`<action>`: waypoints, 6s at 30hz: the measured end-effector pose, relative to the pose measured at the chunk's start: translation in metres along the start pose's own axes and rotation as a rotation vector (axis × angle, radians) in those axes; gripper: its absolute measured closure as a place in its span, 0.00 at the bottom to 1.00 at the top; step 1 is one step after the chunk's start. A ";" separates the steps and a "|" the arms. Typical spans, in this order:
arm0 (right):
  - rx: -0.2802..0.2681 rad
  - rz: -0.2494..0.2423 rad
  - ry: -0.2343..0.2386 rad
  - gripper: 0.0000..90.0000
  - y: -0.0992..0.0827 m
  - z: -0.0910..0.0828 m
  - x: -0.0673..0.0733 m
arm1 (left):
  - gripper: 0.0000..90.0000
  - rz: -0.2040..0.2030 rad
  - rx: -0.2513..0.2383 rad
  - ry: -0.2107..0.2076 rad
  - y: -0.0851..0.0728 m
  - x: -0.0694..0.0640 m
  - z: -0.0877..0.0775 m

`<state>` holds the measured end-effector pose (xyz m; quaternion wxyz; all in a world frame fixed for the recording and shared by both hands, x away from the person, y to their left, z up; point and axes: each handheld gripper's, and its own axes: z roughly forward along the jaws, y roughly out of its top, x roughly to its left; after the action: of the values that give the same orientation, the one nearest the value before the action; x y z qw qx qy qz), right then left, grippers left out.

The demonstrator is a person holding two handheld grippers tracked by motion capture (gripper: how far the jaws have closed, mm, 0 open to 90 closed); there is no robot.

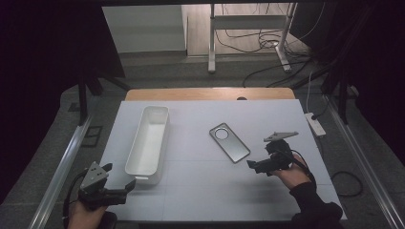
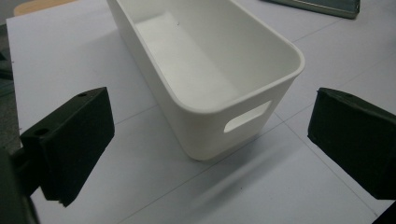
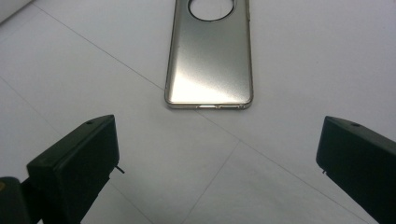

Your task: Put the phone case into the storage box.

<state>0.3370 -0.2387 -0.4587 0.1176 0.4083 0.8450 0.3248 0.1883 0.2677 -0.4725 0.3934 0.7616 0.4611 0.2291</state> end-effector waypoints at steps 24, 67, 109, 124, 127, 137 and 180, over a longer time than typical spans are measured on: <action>0.113 0.009 -0.019 0.00 0.024 0.028 -0.006 | 0.02 0.001 0.000 -0.006 0.000 0.000 0.000; 0.227 -0.091 0.037 0.69 0.056 0.075 0.003 | 0.02 0.003 0.002 -0.011 0.000 0.001 0.000; 0.314 -0.129 0.100 1.00 0.022 0.072 0.016 | 0.02 0.010 0.003 -0.013 0.000 0.000 0.000; 0.339 -0.142 0.139 1.00 0.003 0.056 0.030 | 0.02 0.011 0.003 -0.012 0.000 0.000 0.000; 0.341 -0.144 0.146 1.00 -0.003 0.052 0.032 | 0.02 0.012 0.004 -0.012 0.000 0.000 0.000; 0.359 -0.151 0.174 1.00 -0.022 0.037 0.042 | 0.02 0.014 0.006 -0.011 0.000 0.000 0.000; 0.252 -0.032 -0.009 0.59 -0.001 0.050 0.004 | 0.02 0.014 0.009 -0.012 0.000 0.000 0.001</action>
<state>0.3571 -0.2130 -0.4975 0.0741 0.4077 0.8850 0.2123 0.1887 0.2672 -0.4726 0.3912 0.7679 0.4545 0.2252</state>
